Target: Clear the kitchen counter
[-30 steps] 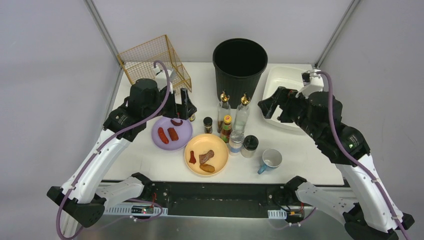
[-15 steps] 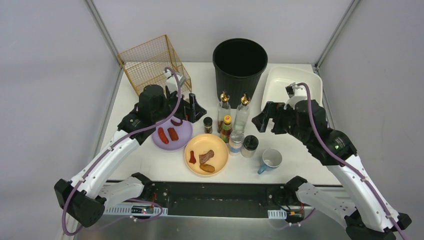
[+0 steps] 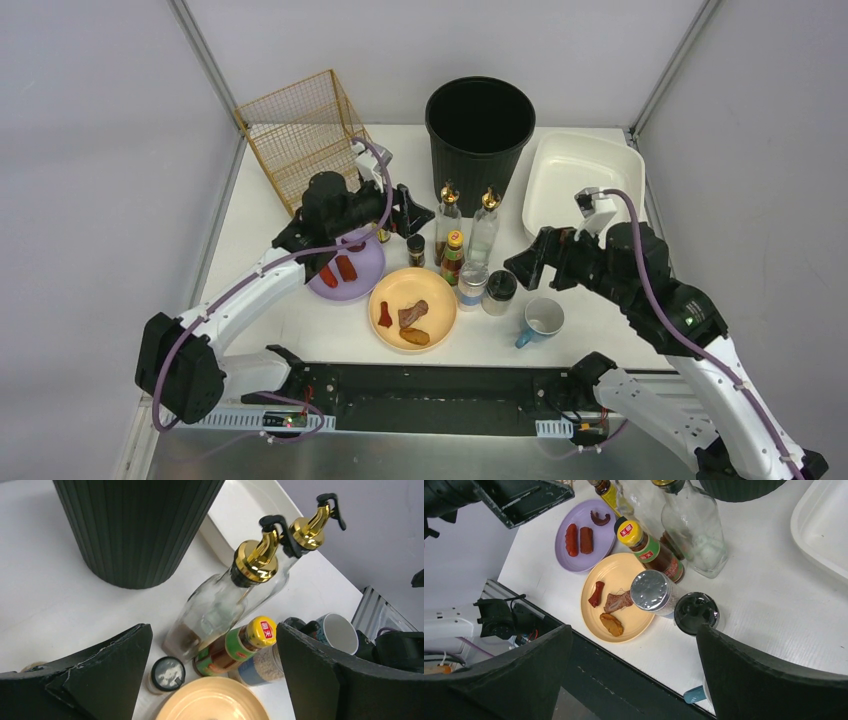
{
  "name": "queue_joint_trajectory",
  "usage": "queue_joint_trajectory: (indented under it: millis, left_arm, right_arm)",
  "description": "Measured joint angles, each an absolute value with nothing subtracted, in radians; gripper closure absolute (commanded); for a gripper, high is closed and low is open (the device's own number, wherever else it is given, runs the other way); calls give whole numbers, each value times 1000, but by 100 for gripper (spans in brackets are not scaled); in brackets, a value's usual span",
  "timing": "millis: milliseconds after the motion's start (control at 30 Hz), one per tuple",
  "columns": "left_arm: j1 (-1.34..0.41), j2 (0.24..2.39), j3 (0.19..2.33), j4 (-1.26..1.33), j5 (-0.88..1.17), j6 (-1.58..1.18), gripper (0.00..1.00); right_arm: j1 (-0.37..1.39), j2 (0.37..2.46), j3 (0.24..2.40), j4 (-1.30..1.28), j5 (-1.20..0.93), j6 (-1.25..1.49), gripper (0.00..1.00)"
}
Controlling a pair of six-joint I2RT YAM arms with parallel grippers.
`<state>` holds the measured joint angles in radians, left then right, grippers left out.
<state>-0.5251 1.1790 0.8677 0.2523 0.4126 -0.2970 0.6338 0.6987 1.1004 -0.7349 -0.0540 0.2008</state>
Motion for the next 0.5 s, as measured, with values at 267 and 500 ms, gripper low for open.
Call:
queue_joint_trajectory:
  millis: [267,500]
  left_arm:
    - [-572,1274,873,376,455,-258,4]
    - [-604,1341,873,426,464,-197,4]
  right_arm:
    - [634,668,1091,-744,-134,198,1]
    - [634,657,1089,-754,-176,193,1]
